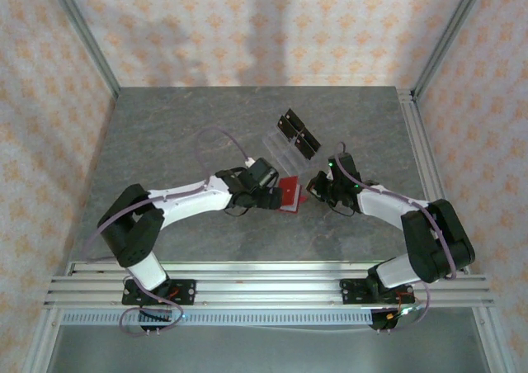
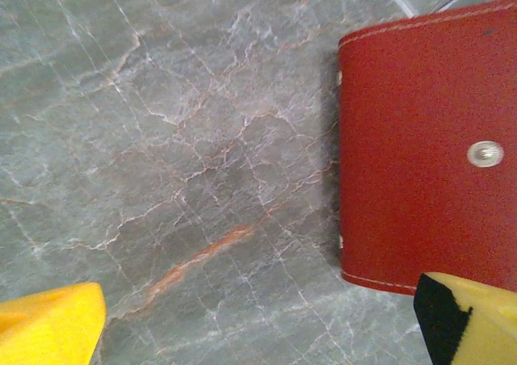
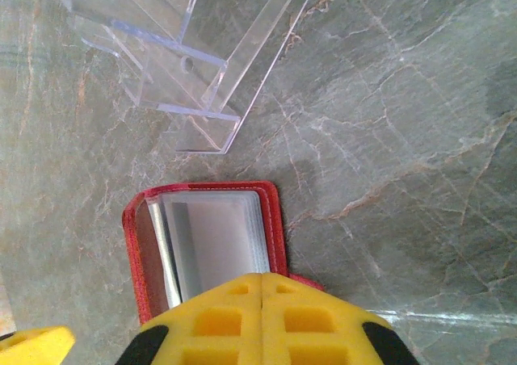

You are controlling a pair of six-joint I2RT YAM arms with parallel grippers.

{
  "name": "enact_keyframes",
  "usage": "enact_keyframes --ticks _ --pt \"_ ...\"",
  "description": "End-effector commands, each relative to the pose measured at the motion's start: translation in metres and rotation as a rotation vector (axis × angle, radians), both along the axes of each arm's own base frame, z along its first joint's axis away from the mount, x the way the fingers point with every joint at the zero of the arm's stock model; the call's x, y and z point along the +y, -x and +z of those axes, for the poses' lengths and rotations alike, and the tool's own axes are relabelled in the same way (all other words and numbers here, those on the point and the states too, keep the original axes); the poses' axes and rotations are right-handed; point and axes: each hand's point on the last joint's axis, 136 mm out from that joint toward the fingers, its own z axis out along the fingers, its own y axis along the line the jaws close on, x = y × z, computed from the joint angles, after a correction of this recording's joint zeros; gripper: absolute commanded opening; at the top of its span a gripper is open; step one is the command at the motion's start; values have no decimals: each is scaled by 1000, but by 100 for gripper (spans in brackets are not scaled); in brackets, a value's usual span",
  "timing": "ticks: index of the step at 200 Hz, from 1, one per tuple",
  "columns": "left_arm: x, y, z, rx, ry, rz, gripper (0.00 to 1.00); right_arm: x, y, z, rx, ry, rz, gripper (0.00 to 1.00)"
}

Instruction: Put the credit cards into the card holder

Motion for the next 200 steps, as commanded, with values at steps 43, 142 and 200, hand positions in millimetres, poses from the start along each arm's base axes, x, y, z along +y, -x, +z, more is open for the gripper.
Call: enact_keyframes --ticks 43,142,200 --pt "-20 -12 -19 5 -3 -45 100 6 -1 10 -12 -3 44 0" --pt "-12 1 -47 42 -106 -44 100 22 9 31 -30 -60 159 0" --pt "-12 3 -52 50 -102 -39 100 27 17 31 -15 -66 193 0"
